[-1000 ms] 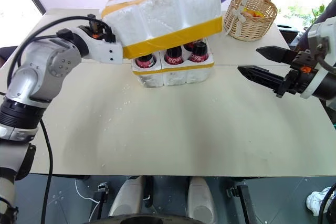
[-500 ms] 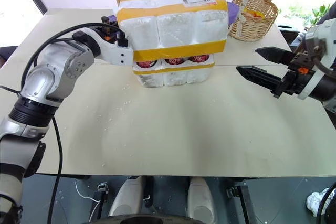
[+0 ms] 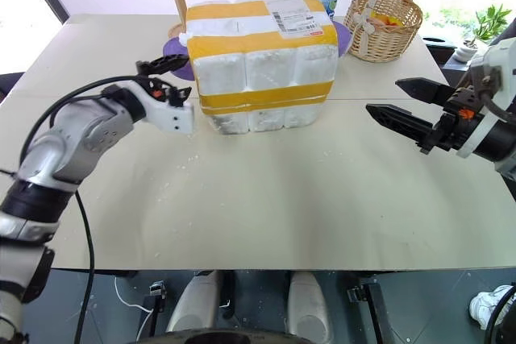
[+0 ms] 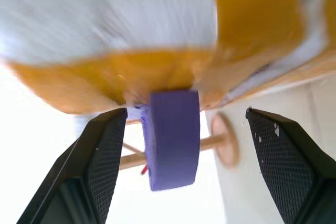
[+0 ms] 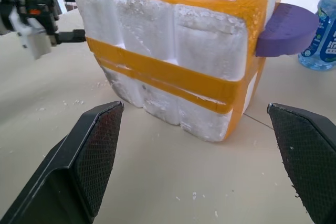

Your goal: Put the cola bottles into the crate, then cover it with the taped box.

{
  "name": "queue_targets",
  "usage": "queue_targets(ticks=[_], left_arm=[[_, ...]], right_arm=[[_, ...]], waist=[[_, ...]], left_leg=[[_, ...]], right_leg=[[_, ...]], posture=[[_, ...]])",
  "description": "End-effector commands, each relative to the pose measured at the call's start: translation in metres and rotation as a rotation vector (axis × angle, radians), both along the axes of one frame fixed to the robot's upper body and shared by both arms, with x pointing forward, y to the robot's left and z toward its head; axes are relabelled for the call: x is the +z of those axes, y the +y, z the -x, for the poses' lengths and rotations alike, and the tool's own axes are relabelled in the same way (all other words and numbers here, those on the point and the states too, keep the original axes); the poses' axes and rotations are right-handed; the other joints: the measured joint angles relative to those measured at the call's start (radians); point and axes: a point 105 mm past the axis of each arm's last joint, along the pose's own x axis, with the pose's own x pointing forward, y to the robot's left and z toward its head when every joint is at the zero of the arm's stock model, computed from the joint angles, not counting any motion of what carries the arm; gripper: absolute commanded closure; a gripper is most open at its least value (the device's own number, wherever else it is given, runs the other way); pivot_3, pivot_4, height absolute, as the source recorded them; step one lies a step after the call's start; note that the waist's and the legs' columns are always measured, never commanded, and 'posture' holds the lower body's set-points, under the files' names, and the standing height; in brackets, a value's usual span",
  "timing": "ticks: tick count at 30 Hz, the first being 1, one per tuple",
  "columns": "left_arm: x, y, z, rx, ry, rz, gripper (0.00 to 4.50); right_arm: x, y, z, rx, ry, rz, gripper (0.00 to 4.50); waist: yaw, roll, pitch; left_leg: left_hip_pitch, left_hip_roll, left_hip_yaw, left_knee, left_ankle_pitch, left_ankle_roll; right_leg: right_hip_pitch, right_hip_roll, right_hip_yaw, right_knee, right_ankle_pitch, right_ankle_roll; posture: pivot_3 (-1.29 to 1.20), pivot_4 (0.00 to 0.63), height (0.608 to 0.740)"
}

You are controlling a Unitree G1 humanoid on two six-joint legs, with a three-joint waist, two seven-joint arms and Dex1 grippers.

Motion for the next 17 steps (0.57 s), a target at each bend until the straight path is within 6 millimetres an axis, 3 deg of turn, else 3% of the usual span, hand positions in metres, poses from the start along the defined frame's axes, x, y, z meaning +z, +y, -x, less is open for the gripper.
queue_targets(ticks=[1, 2, 3, 6, 8, 10, 17], left_arm=[[0.002, 0.041, 0.013, 0.034, 0.202, 0.256, 0.76], [-0.014, 0.058, 0.017, 0.073, 0.428, 0.429, 0.76], [-0.020, 0.062, 0.023, 0.043, 0.587, 0.583, 0.76], [0.002, 0.077, 0.026, -0.008, 0.929, 1.110, 0.76], [0.019, 0.075, 0.050, -0.136, 1.180, 1.169, 0.76], [0.034, 0.077, 0.063, -0.233, 1.223, 1.147, 0.76], [0.053, 0.096, 0.055, -0.156, 1.233, 1.142, 0.76]], right_arm=[[0.007, -0.004, 0.003, -0.004, -0.043, -0.003, 0.00], [0.006, -0.004, 0.002, -0.004, -0.037, -0.003, 0.00], [0.005, -0.004, 0.002, -0.002, -0.034, -0.003, 0.00], [0.004, -0.004, -0.001, 0.008, -0.027, 0.003, 0.00], [0.005, -0.003, -0.003, 0.018, -0.025, 0.012, 0.00], [0.007, -0.003, -0.004, 0.030, -0.023, 0.017, 0.00], [0.014, -0.001, -0.012, 0.064, -0.028, 0.034, 0.00]], waist=[[-0.001, 0.000, 0.000], [-0.002, 0.002, -0.001], [-0.002, 0.002, -0.001], [0.004, 0.001, -0.001], [0.001, -0.001, 0.000], [-0.004, -0.001, 0.000], [-0.007, 0.001, -0.001]], left_leg=[[0.000, 0.000, 0.000, 0.000, 0.000, 0.000], [0.000, 0.000, 0.000, 0.000, 0.000, 0.000], [0.001, 0.000, 0.001, 0.000, 0.000, 0.000], [0.000, 0.001, 0.000, 0.001, 0.000, 0.000], [0.000, 0.000, -0.003, 0.002, 0.001, -0.001], [0.000, 0.000, -0.003, 0.002, 0.001, -0.001], [0.005, 0.000, -0.003, -0.001, 0.000, -0.001]], right_leg=[[0.000, 0.000, 0.000, 0.000, 0.000, 0.000], [0.000, 0.000, 0.000, 0.000, 0.000, 0.000], [0.000, 0.000, 0.000, 0.000, 0.000, 0.000], [0.001, 0.000, -0.001, 0.000, 0.000, 0.000], [0.003, 0.001, -0.003, 0.000, 0.000, 0.000], [0.003, 0.001, -0.002, -0.002, 0.000, 0.000], [0.005, 0.002, -0.002, -0.001, -0.001, -0.002]], posture=[[0.00, 0.150, 0.740], [0.00, 0.150, 0.740], [0.00, 0.150, 0.740], [0.00, 0.150, 0.740], [0.00, 0.150, 0.740], [0.00, 0.150, 0.740], [0.00, 0.150, 0.740]])
